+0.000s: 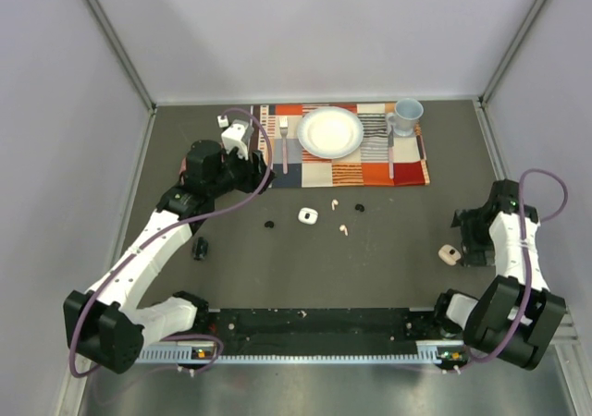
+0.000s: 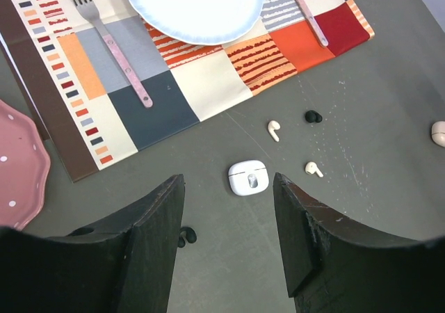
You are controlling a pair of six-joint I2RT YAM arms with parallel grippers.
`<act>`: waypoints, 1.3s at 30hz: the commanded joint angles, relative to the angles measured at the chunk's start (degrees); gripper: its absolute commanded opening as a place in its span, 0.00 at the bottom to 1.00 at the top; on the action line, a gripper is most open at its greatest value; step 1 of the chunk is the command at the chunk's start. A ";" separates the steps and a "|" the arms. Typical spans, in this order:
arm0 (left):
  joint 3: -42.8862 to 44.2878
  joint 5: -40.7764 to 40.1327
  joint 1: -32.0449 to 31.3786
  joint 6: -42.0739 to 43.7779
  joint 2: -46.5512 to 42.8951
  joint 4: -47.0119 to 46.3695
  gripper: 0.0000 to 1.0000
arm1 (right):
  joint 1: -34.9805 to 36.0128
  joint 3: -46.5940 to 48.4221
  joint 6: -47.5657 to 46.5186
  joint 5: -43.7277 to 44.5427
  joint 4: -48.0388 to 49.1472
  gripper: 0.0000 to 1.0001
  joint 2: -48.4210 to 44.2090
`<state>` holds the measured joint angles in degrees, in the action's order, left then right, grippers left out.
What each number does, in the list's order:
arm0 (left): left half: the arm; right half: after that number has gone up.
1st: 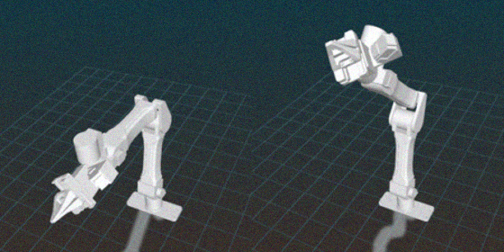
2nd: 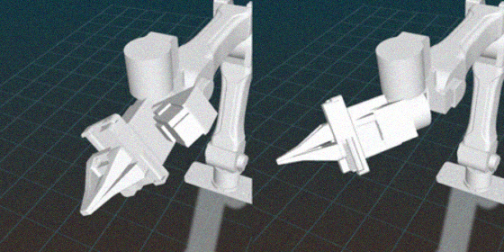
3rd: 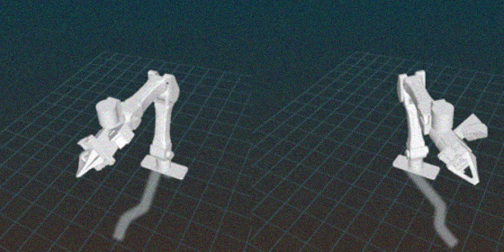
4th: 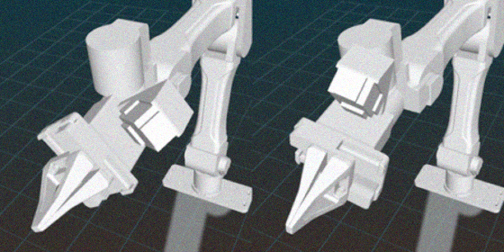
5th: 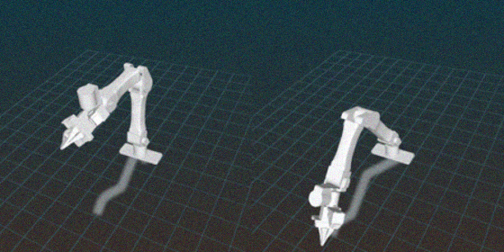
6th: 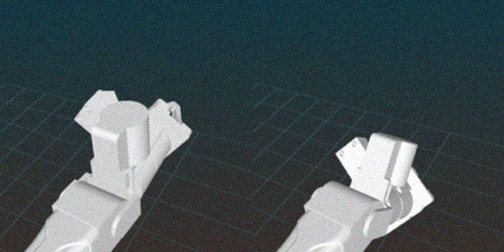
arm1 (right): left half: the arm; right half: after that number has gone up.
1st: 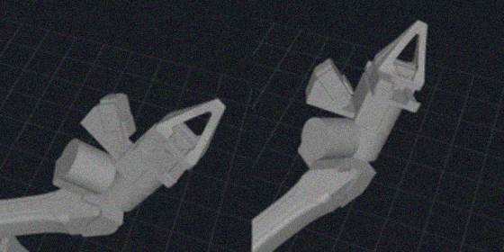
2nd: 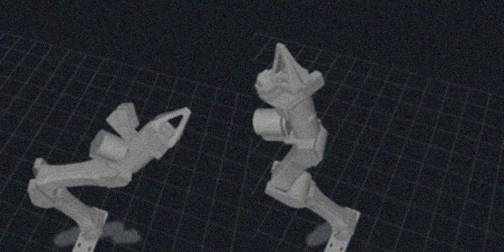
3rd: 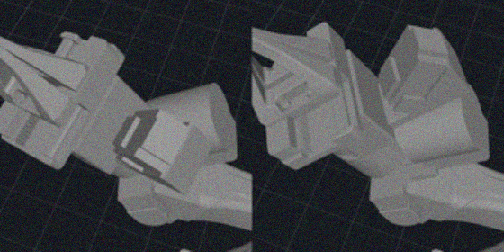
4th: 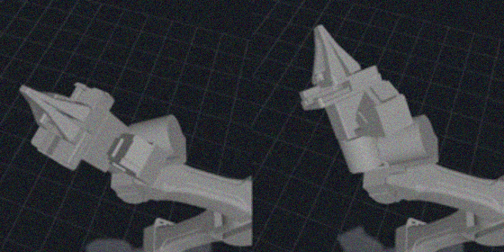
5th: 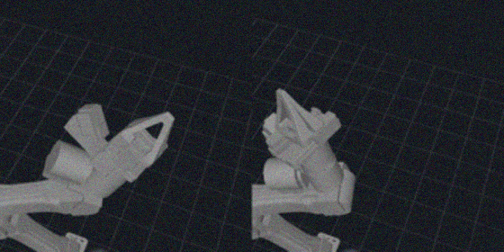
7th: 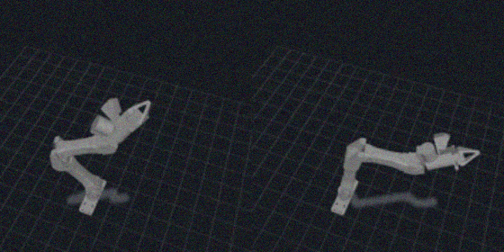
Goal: Insert the wireless bluetooth earbuds into the charging case
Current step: Move the charging case to the corner of the board.
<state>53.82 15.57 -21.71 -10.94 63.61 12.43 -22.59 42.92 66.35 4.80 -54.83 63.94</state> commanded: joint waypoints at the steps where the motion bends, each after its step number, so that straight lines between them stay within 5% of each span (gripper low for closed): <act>1: 3.04 0.68 0.45 -1.10 0.02 -0.30 0.59 | -1.84 -0.99 4.22 -3.04 3.23 0.98 1.36; 11: 2.87 1.21 0.53 -1.80 -0.07 0.05 0.59 | -2.55 -4.68 11.08 -0.76 5.52 0.92 3.38; 22: 2.69 2.18 0.53 -2.24 -0.33 0.67 0.59 | -3.95 -6.18 8.19 4.61 9.21 0.71 7.15; 28: 1.90 2.27 0.53 -2.68 -1.03 0.76 0.59 | -3.95 -5.83 0.99 2.06 12.55 0.60 9.36; 35: 1.11 2.79 0.53 -3.21 -1.30 0.84 0.59 | -3.52 -3.46 -17.27 -3.82 22.28 0.58 10.23; 39: 0.85 3.50 0.53 -3.74 -1.04 0.58 0.59 | -1.41 -1.44 -25.81 -8.57 25.81 0.49 13.04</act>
<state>54.52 17.54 -21.45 -13.72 63.59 14.26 -25.78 37.28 52.42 1.89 -41.12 74.50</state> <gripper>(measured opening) 0.590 0.528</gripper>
